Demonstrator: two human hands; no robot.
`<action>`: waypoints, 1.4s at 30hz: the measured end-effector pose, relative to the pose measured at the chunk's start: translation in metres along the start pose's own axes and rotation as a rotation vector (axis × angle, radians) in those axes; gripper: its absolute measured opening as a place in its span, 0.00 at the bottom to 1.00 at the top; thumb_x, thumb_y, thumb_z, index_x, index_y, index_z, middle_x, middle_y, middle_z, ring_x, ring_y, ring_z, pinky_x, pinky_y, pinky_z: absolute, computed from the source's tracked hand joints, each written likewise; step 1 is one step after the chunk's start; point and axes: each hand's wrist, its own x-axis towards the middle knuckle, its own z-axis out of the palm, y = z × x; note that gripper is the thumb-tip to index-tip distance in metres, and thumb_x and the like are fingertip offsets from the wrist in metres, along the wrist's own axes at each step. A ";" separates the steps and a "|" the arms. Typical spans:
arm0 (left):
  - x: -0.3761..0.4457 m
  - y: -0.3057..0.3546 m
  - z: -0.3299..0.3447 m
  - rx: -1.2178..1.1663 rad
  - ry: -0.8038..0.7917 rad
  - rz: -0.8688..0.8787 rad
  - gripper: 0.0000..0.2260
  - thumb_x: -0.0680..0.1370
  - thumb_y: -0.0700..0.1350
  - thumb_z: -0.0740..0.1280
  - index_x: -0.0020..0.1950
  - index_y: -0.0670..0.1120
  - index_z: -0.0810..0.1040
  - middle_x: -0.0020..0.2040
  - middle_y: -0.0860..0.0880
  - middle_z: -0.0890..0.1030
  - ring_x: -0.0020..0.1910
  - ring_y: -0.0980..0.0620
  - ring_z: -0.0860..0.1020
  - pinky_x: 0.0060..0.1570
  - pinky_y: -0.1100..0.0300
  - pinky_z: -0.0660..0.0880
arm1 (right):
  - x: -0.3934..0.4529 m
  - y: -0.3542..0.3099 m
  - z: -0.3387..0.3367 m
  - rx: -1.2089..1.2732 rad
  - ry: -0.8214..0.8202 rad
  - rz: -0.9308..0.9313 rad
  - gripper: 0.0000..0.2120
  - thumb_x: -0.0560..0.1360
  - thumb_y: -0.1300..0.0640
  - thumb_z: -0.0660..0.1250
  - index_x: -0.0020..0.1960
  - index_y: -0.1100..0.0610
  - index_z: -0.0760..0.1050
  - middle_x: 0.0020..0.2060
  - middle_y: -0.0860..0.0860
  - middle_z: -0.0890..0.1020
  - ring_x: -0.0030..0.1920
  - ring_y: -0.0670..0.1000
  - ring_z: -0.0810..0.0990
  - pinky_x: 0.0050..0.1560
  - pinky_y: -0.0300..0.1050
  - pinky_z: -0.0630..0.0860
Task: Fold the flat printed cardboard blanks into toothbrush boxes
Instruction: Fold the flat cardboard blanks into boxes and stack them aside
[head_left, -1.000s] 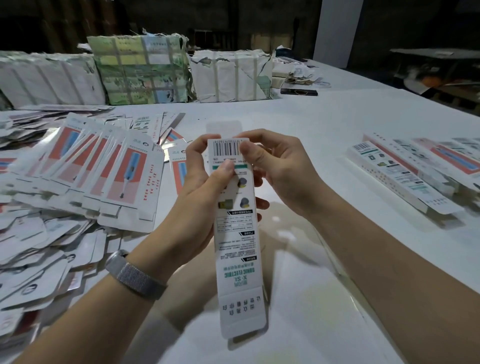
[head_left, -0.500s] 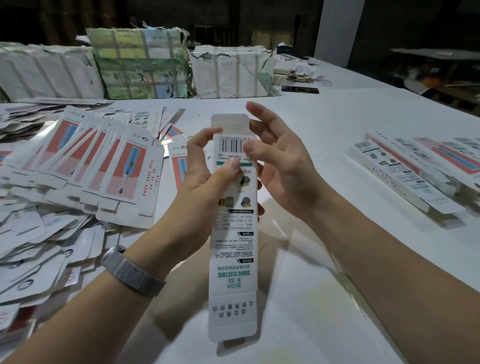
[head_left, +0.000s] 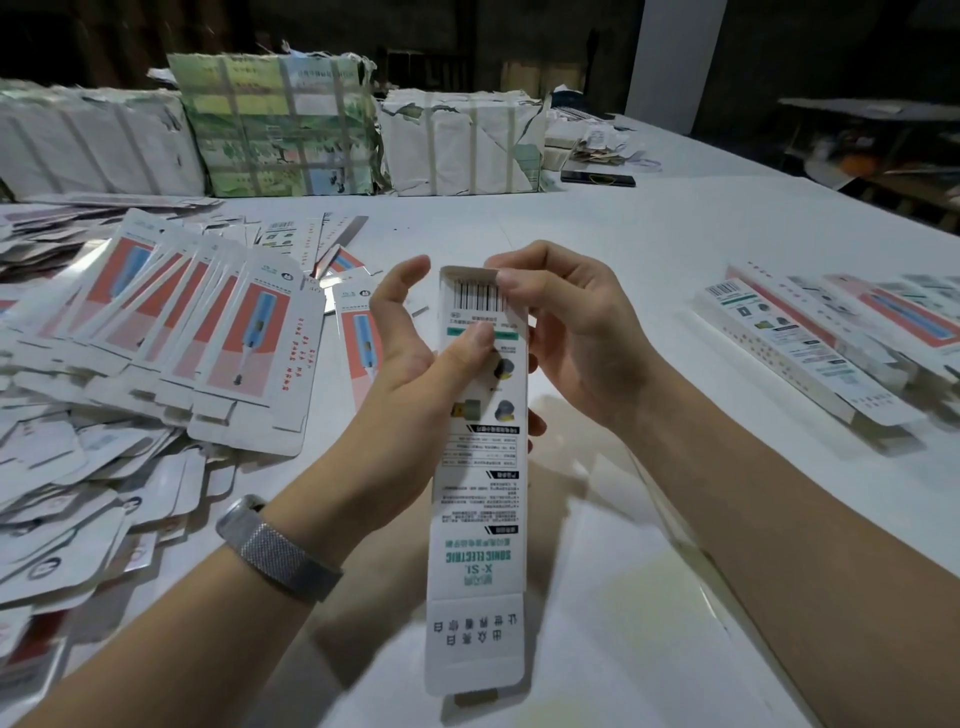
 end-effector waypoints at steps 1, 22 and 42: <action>0.000 0.000 0.000 0.007 0.001 -0.008 0.23 0.80 0.47 0.63 0.67 0.68 0.56 0.48 0.37 0.84 0.38 0.33 0.83 0.35 0.49 0.81 | 0.000 -0.002 0.000 0.002 -0.005 0.005 0.05 0.73 0.58 0.65 0.41 0.59 0.73 0.35 0.50 0.81 0.38 0.50 0.79 0.30 0.39 0.71; 0.000 0.002 -0.010 0.052 -0.180 -0.040 0.25 0.79 0.49 0.64 0.67 0.75 0.61 0.51 0.43 0.84 0.40 0.38 0.84 0.36 0.49 0.80 | 0.002 -0.011 -0.004 -0.191 0.049 0.007 0.12 0.69 0.62 0.63 0.41 0.54 0.86 0.36 0.52 0.84 0.43 0.57 0.78 0.44 0.58 0.68; -0.001 0.007 -0.008 0.038 -0.123 -0.081 0.20 0.78 0.48 0.63 0.65 0.67 0.64 0.46 0.42 0.84 0.36 0.41 0.84 0.32 0.52 0.80 | 0.001 -0.023 -0.020 -0.345 -0.072 0.094 0.08 0.75 0.58 0.69 0.38 0.54 0.84 0.41 0.58 0.85 0.48 0.61 0.82 0.47 0.56 0.78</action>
